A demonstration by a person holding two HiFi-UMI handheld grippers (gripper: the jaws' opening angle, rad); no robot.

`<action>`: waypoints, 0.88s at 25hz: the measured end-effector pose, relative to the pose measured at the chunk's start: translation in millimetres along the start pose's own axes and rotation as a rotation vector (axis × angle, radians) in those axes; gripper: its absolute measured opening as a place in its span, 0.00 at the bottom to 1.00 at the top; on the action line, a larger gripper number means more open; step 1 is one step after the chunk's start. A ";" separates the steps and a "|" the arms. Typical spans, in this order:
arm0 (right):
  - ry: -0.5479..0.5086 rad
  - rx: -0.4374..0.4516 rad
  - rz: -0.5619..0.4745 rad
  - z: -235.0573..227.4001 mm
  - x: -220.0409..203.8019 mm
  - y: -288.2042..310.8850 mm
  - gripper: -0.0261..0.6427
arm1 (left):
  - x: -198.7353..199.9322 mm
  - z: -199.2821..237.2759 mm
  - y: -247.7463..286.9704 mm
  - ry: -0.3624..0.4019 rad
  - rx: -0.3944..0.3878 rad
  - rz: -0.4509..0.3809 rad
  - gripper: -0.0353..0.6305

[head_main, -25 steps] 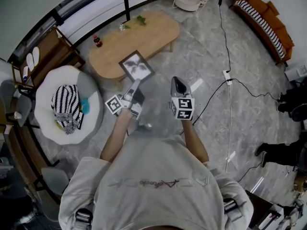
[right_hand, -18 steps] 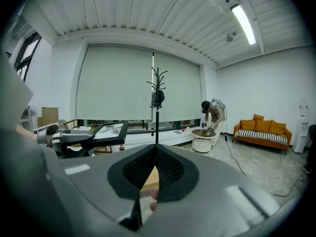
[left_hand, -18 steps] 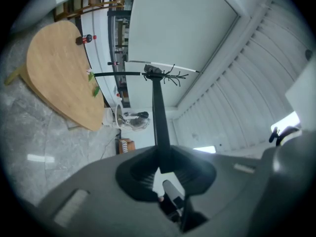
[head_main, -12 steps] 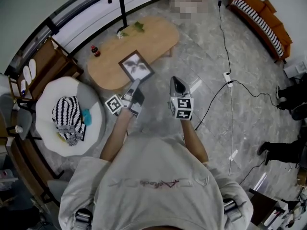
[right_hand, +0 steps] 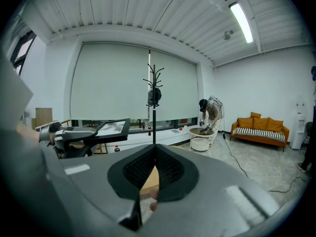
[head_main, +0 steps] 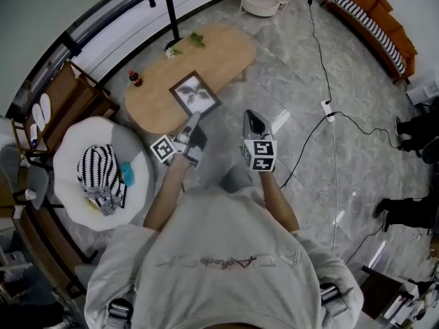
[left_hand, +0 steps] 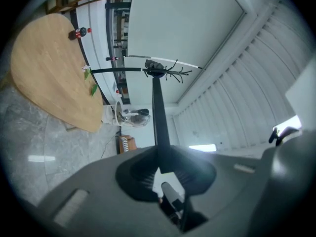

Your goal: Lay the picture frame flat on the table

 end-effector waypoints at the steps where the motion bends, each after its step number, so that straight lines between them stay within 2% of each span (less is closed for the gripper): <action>1: 0.002 0.000 0.000 -1.7 0.4 1.5 0.05 | 1.2 1.2 1.3 0.002 0.002 0.003 0.16; 11: 0.035 -0.008 0.004 -27.1 -2.4 29.9 0.05 | 15.5 24.1 32.3 -0.007 0.017 0.040 0.16; 22: 0.036 -0.023 0.004 -76.5 39.2 111.8 0.05 | 82.6 63.3 106.1 -0.002 0.016 0.053 0.16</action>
Point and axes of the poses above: the fingertips, and each gripper's own axes: y forward along the fingers, z to its left, x out of its top, the point moved 6 cm from there along -y, backward along the fingers, and after that the axes turned 14 degrees about z, right-handed, at the moved point
